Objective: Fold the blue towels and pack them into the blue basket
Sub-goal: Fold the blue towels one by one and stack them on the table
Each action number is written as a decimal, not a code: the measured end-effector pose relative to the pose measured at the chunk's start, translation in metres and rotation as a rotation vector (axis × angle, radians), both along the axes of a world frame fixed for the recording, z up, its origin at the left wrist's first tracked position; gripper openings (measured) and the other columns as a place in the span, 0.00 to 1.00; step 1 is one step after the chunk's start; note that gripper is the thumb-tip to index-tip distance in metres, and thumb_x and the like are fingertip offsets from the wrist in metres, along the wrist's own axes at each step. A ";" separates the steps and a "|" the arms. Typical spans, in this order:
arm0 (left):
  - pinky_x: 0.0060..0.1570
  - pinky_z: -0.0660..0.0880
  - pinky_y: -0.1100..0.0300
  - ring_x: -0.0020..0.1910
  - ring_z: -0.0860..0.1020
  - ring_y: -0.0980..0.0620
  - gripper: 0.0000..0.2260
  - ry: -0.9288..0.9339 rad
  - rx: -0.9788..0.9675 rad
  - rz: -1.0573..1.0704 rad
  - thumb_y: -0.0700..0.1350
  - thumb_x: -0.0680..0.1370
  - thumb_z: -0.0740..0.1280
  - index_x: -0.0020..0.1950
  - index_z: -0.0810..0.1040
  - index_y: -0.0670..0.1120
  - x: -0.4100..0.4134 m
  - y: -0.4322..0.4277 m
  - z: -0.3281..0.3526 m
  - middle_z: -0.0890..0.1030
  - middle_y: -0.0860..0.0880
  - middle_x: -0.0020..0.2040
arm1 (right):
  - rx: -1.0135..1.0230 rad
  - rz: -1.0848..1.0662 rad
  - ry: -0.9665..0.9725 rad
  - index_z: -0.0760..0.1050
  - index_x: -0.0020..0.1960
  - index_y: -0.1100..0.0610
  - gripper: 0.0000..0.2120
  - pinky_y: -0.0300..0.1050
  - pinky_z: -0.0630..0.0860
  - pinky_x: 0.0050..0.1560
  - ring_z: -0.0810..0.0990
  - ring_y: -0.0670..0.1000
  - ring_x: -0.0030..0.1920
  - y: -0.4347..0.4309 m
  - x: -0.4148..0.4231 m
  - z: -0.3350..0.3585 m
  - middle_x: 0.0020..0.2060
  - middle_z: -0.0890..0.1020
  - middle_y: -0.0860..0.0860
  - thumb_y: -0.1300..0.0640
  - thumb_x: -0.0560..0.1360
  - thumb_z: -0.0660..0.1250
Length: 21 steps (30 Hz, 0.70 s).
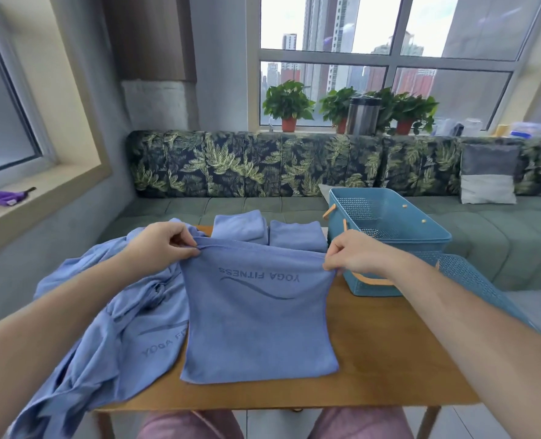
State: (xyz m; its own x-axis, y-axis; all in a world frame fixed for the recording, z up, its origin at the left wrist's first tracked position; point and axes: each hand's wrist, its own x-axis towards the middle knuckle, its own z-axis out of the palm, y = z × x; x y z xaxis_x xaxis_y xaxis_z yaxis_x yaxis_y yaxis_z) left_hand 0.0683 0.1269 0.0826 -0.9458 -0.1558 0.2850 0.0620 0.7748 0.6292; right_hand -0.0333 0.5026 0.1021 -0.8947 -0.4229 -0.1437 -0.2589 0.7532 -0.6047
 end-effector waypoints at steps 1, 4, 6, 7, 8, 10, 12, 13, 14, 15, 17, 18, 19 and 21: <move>0.34 0.68 0.73 0.30 0.75 0.65 0.08 0.005 -0.010 -0.005 0.39 0.70 0.79 0.38 0.81 0.45 0.001 0.000 -0.001 0.81 0.56 0.32 | 0.010 0.018 0.015 0.75 0.35 0.60 0.07 0.44 0.68 0.38 0.71 0.49 0.36 -0.001 0.001 -0.002 0.32 0.75 0.52 0.58 0.66 0.71; 0.32 0.68 0.72 0.30 0.74 0.61 0.07 0.016 -0.062 -0.016 0.42 0.71 0.78 0.39 0.81 0.46 0.004 0.000 -0.002 0.82 0.48 0.34 | -0.006 0.010 0.070 0.74 0.35 0.58 0.07 0.44 0.70 0.36 0.72 0.49 0.32 -0.003 0.004 -0.001 0.31 0.77 0.51 0.58 0.67 0.72; 0.32 0.68 0.69 0.30 0.73 0.59 0.08 0.026 -0.099 -0.013 0.44 0.73 0.77 0.38 0.81 0.47 0.003 -0.003 -0.001 0.81 0.48 0.33 | -0.037 0.006 0.088 0.76 0.37 0.62 0.08 0.41 0.69 0.33 0.72 0.47 0.30 -0.003 0.004 0.001 0.31 0.78 0.49 0.59 0.68 0.73; 0.32 0.68 0.67 0.30 0.72 0.58 0.08 0.032 -0.114 -0.007 0.46 0.73 0.77 0.37 0.80 0.48 0.002 -0.005 0.000 0.81 0.47 0.33 | -0.057 0.003 0.103 0.77 0.38 0.64 0.09 0.39 0.67 0.31 0.71 0.46 0.29 -0.002 0.004 0.002 0.30 0.77 0.47 0.59 0.69 0.74; 0.33 0.69 0.65 0.31 0.73 0.56 0.08 0.041 -0.132 -0.007 0.46 0.74 0.76 0.37 0.80 0.48 0.003 -0.006 0.002 0.81 0.47 0.34 | -0.085 -0.005 0.122 0.77 0.40 0.65 0.10 0.39 0.67 0.30 0.70 0.45 0.27 -0.001 0.003 0.003 0.29 0.77 0.46 0.59 0.69 0.74; 0.37 0.71 0.59 0.33 0.75 0.51 0.08 0.056 -0.163 -0.008 0.48 0.74 0.75 0.38 0.80 0.49 0.004 -0.005 0.007 0.80 0.48 0.35 | -0.134 -0.021 0.163 0.78 0.41 0.63 0.09 0.40 0.68 0.32 0.71 0.44 0.28 0.003 0.000 0.005 0.31 0.78 0.47 0.59 0.71 0.75; 0.38 0.73 0.55 0.34 0.75 0.50 0.10 0.064 -0.178 -0.005 0.50 0.75 0.74 0.37 0.79 0.49 0.008 -0.003 0.015 0.80 0.49 0.34 | -0.144 -0.011 0.206 0.78 0.41 0.61 0.08 0.43 0.71 0.36 0.74 0.45 0.31 0.007 -0.001 0.008 0.33 0.80 0.48 0.58 0.73 0.74; 0.38 0.73 0.54 0.34 0.75 0.50 0.10 0.061 -0.185 0.001 0.50 0.76 0.74 0.37 0.79 0.49 0.010 -0.002 0.019 0.80 0.49 0.34 | -0.142 -0.001 0.218 0.78 0.41 0.60 0.07 0.43 0.72 0.37 0.75 0.45 0.32 0.010 0.000 0.011 0.33 0.81 0.49 0.58 0.73 0.74; 0.38 0.73 0.53 0.34 0.75 0.50 0.11 0.058 -0.195 0.004 0.51 0.76 0.73 0.37 0.78 0.48 0.013 -0.001 0.025 0.80 0.49 0.34 | -0.140 0.007 0.229 0.78 0.42 0.60 0.07 0.44 0.73 0.37 0.77 0.45 0.32 0.013 0.001 0.014 0.33 0.82 0.49 0.58 0.74 0.74; 0.38 0.73 0.53 0.34 0.75 0.50 0.11 0.055 -0.204 0.003 0.52 0.76 0.73 0.37 0.78 0.48 0.016 0.000 0.030 0.80 0.49 0.34 | -0.141 0.012 0.237 0.78 0.42 0.59 0.07 0.44 0.73 0.38 0.78 0.44 0.32 0.016 0.002 0.018 0.33 0.82 0.49 0.58 0.74 0.74; 0.37 0.71 0.58 0.32 0.73 0.55 0.11 0.061 -0.215 -0.010 0.52 0.76 0.73 0.38 0.78 0.48 0.024 0.002 0.043 0.79 0.50 0.33 | -0.152 0.017 0.243 0.78 0.41 0.60 0.08 0.46 0.76 0.39 0.82 0.46 0.34 0.024 0.005 0.029 0.34 0.84 0.51 0.58 0.74 0.75; 0.36 0.71 0.63 0.33 0.74 0.55 0.09 0.071 -0.217 -0.025 0.50 0.76 0.73 0.38 0.78 0.49 0.030 0.004 0.051 0.80 0.51 0.33 | -0.160 0.024 0.238 0.78 0.41 0.60 0.08 0.48 0.78 0.41 0.83 0.49 0.35 0.029 0.007 0.036 0.35 0.84 0.54 0.58 0.73 0.76; 0.36 0.70 0.66 0.34 0.76 0.56 0.08 0.081 -0.209 -0.040 0.47 0.76 0.74 0.39 0.79 0.50 0.037 0.005 0.061 0.80 0.52 0.34 | -0.176 0.033 0.228 0.79 0.42 0.60 0.08 0.50 0.78 0.42 0.83 0.52 0.36 0.034 0.010 0.044 0.37 0.84 0.56 0.58 0.73 0.77; 0.37 0.72 0.68 0.35 0.78 0.56 0.07 0.088 -0.157 -0.069 0.42 0.75 0.75 0.41 0.79 0.52 0.050 0.004 0.083 0.82 0.53 0.36 | -0.254 0.056 0.192 0.79 0.45 0.60 0.08 0.52 0.77 0.41 0.81 0.53 0.37 0.043 0.017 0.061 0.40 0.84 0.60 0.60 0.72 0.78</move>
State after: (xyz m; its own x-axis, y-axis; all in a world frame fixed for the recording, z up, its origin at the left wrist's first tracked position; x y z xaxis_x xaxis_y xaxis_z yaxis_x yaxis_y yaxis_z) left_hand 0.1185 0.1312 0.1658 -0.9232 -0.0382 0.3825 0.1680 0.8550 0.4907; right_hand -0.0160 0.5452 0.1626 -0.8696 -0.4728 0.1421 -0.4232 0.5658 -0.7076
